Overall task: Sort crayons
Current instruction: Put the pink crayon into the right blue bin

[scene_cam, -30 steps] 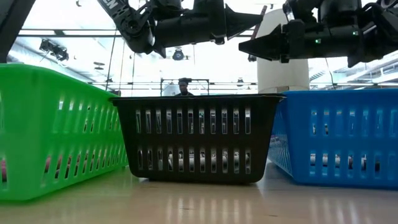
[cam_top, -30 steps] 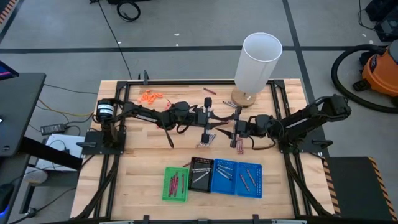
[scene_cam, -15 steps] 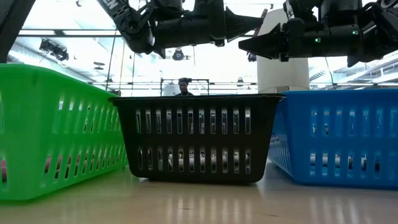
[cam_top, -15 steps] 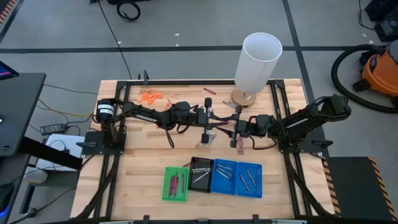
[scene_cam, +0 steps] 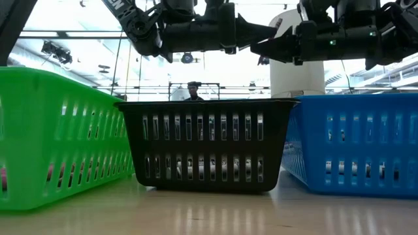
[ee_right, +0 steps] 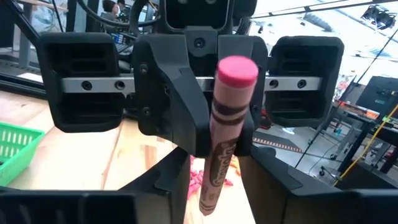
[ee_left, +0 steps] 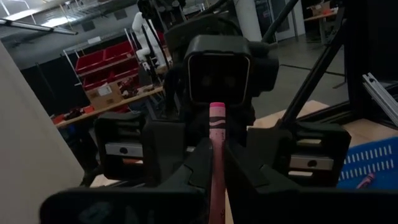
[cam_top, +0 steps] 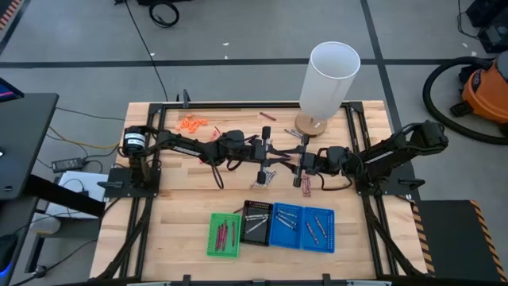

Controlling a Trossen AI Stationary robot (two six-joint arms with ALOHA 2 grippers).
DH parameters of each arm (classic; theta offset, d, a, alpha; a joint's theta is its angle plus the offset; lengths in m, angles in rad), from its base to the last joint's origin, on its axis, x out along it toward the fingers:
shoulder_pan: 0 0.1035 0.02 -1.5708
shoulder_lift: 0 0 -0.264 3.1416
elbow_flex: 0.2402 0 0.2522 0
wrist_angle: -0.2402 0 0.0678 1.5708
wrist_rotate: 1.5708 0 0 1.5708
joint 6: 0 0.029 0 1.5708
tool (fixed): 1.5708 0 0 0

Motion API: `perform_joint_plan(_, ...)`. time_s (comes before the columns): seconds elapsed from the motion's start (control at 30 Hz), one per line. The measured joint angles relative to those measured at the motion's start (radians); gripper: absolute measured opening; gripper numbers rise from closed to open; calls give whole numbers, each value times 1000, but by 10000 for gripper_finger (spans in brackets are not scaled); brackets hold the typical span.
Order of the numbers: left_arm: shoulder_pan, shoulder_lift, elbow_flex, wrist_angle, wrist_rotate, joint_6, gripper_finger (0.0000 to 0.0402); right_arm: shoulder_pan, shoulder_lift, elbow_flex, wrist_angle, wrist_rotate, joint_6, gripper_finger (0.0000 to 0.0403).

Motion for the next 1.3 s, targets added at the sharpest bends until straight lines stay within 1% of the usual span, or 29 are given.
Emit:
perform_joint_plan(0.33, 5, 0, 0, -1, 0, 4, 32, 0, 0, 0, -14, -3, 4, 64)
perform_joint_plan(0.4, 5, 0, 0, -7, -2, 24, 33, 0, 0, 0, -20, -3, 6, 47)
perform_joint_plan(0.5, 3, 0, 0, -27, -34, 58, 45, 0, 0, 0, -36, -2, 18, 28)
perform_joint_plan(0.77, 7, 0, 0, -72, -55, 55, 114, 0, 0, 0, -63, -3, 53, 30)
perform_joint_plan(0.87, 7, -9, 0, -141, -56, 28, 137, 9, -23, 0, -146, -2, 75, 33)
perform_joint_plan(0.93, 3, -29, 0, -210, -57, 18, 149, 22, -51, 0, -206, 22, 97, 33)
perform_joint_plan(1.1, -6, -93, -1, -413, -59, 22, 157, 59, -131, 1, -324, 78, 148, 35)
perform_joint_plan(1.23, -18, -133, -2, -575, -70, 28, 157, 95, -182, 1, -482, 100, 255, 36)
perform_joint_plan(1.3, -26, -135, -14, -615, -71, 6, 157, 121, -204, 1, -552, 101, 325, 36)
